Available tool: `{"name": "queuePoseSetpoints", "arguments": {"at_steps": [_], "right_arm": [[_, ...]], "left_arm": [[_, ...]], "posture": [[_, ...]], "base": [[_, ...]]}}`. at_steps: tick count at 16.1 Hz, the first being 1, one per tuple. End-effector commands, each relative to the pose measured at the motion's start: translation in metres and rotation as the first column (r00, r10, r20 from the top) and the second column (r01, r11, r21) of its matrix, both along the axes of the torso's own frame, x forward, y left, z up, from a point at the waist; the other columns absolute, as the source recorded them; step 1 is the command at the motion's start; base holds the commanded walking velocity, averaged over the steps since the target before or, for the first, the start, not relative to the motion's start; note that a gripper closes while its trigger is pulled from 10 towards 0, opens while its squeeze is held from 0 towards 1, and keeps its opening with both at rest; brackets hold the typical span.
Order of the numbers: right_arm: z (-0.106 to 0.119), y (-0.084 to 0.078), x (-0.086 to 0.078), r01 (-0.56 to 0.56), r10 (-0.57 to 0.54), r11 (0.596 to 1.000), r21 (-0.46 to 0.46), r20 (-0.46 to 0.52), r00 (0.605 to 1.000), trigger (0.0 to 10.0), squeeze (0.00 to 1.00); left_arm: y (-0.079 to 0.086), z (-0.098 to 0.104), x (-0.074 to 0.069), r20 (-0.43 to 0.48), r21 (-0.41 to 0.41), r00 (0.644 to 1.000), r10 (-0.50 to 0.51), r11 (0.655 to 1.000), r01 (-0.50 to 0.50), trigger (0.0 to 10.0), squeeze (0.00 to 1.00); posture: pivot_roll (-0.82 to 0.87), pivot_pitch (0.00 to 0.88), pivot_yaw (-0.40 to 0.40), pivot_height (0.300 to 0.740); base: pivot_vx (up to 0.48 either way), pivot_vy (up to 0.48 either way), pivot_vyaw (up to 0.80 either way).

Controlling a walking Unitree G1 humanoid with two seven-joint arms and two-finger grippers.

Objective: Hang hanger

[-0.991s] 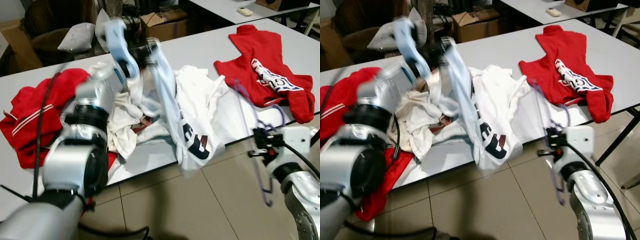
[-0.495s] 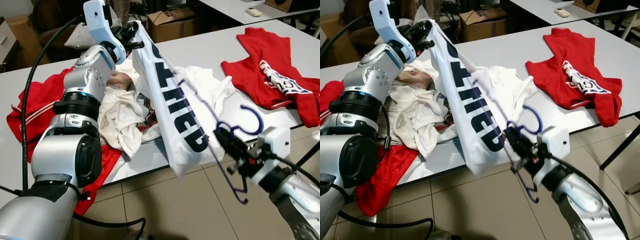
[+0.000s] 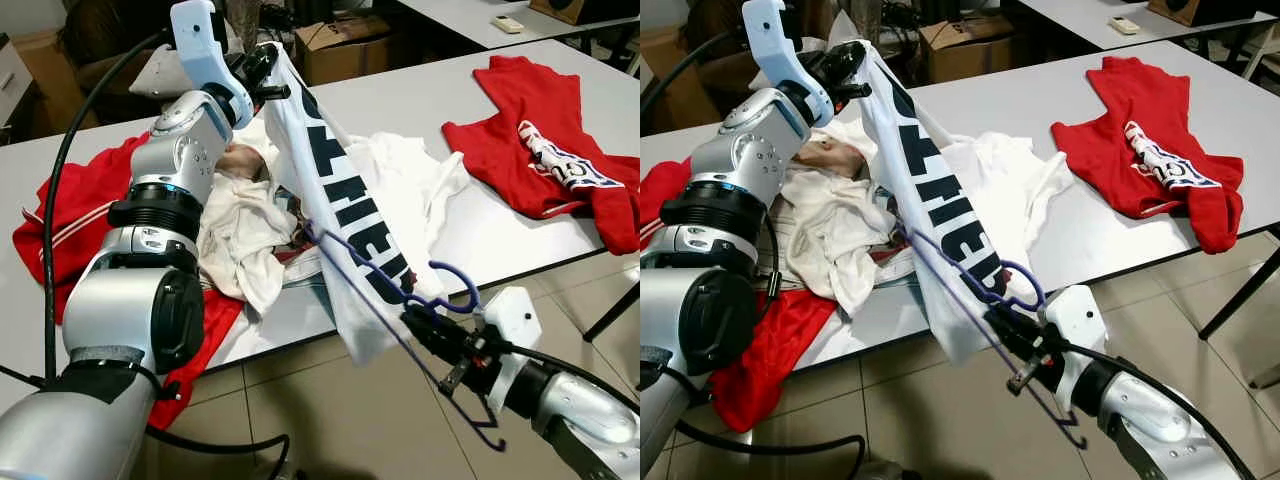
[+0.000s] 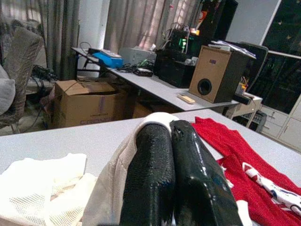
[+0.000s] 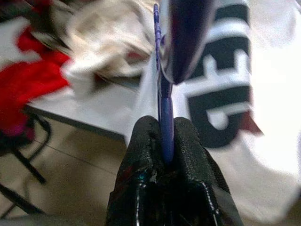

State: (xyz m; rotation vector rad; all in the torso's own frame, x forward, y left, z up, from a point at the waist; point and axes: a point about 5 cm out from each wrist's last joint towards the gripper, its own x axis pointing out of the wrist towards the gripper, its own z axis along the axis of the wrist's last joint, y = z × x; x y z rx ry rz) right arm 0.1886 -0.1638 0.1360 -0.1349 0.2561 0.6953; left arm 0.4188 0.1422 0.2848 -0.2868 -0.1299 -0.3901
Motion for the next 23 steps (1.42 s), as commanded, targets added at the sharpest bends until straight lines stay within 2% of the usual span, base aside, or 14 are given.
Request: {"name": "queuePoseSetpoints", "arguments": {"at_steps": [1, 3, 7, 10, 12, 13, 14, 15, 17, 18, 20, 21, 22, 23], "right_arm": [[-0.007, -0.007, 0.006, 0.077, -0.079, 0.995, -0.067, -0.023, 0.997, 10.0, 0.00], [-0.009, -0.012, 0.011, 0.132, -0.135, 0.988, -0.084, -0.024, 0.991, 10.0, 0.00], [0.000, -0.040, 0.029, 0.346, -0.343, 0.928, -0.139, 0.044, 0.938, 10.0, 0.00], [0.023, -0.056, 0.037, 0.362, -0.348, 0.918, -0.160, 0.111, 0.931, 10.0, 0.00], [0.047, -0.086, 0.055, 0.417, -0.371, 0.873, -0.252, 0.209, 0.905, 10.0, 0.00], [0.052, -0.090, 0.058, 0.436, -0.383, 0.862, -0.257, 0.232, 0.894, 10.0, 0.00], [0.074, -0.101, 0.070, 0.537, -0.446, 0.819, -0.201, 0.365, 0.817, 10.0, 0.00], [0.087, -0.110, 0.075, 0.603, -0.516, 0.789, -0.117, 0.408, 0.753, 10.0, 0.00], [0.068, -0.107, 0.071, 0.569, -0.497, 0.809, -0.146, 0.346, 0.796, 10.0, 0.00], [0.064, -0.105, 0.070, 0.559, -0.490, 0.814, -0.157, 0.333, 0.806, 10.0, 0.00], [0.043, -0.094, 0.061, 0.518, -0.470, 0.839, -0.166, 0.258, 0.844, 10.0, 0.00], [0.038, -0.090, 0.058, 0.516, -0.473, 0.841, -0.159, 0.247, 0.846, 10.0, 0.00], [0.038, -0.083, 0.056, 0.509, -0.473, 0.853, -0.118, 0.239, 0.848, 10.0, 0.00], [0.041, -0.073, 0.052, 0.464, -0.436, 0.883, -0.072, 0.238, 0.868, 10.0, 0.00]], "left_arm": [[0.004, 0.015, 0.000, 0.045, 0.034, 0.999, 0.004, 0.999, -0.005, 0.0, 0.00], [0.004, 0.016, 0.000, 0.047, 0.037, 0.999, 0.005, 0.999, -0.007, 0.0, 0.00], [0.013, 0.025, 0.000, 0.070, 0.037, 0.997, 0.040, 0.998, -0.043, 0.0, 0.00], [0.022, 0.033, -0.001, 0.093, 0.038, 0.994, 0.065, 0.997, -0.069, 0.0, 0.00], [0.035, 0.049, -0.003, 0.147, 0.043, 0.984, 0.105, 0.993, -0.113, 0.0, 0.00], [0.037, 0.052, -0.003, 0.160, 0.043, 0.981, 0.113, 0.992, -0.122, 0.0, 0.00], [0.040, 0.065, -0.007, 0.210, 0.020, 0.971, 0.113, 0.993, -0.120, 0.0, 0.00], [0.045, 0.065, -0.010, 0.212, 0.020, 0.971, 0.110, 0.993, -0.117, 0.0, 0.00], [0.043, 0.025, -0.015, 0.096, 0.069, 0.992, 0.077, 0.994, -0.084, 0.0, 0.00], [0.040, 0.015, -0.016, 0.066, 0.072, 0.996, 0.066, 0.995, -0.070, 0.0, 0.00], [0.016, -0.039, -0.031, -0.095, 0.101, 0.995, 0.016, 0.995, -0.006, 0.0, 0.00], [0.003, -0.059, -0.038, -0.156, 0.106, 0.988, -0.016, 0.994, 0.032, 0.0, 0.00], [-0.008, -0.077, -0.046, -0.210, 0.137, 0.978, -0.020, 0.989, 0.050, 0.0, 0.00], [-0.014, -0.084, -0.047, -0.227, 0.162, 0.974, -0.002, 0.986, 0.039, 0.0, 0.00]], "posture": [[0.03, 0.000, 0.118, 0.740], [0.04, 0.000, 0.118, 0.740], [0.04, 0.000, 0.117, 0.740], [0.04, 0.000, 0.113, 0.740], [0.03, 0.000, 0.103, 0.740], [0.03, 0.000, 0.103, 0.740], [0.03, 0.000, 0.100, 0.740], [0.03, 0.000, 0.098, 0.740], [0.03, 0.000, 0.100, 0.740], [0.03, 0.000, 0.100, 0.740], [0.04, 0.000, 0.104, 0.740], [0.04, 0.000, 0.109, 0.740], [0.03, 0.000, 0.114, 0.740], [0.03, 0.000, 0.118, 0.740]], "base": [[0.000, 0.000, 0.00], [0.000, 0.000, 0.00], [0.000, 0.000, 0.00], [0.000, 0.000, 0.00], [0.000, 0.000, 0.00], [0.000, 0.000, 0.00], [0.000, 0.000, 0.00], [0.000, 0.000, 0.00], [0.000, 0.000, 0.00], [0.000, 0.000, 0.00], [0.000, 0.000, 0.00], [0.000, 0.000, 0.00], [0.000, 0.000, 0.00], [0.000, 0.000, 0.00]]}}
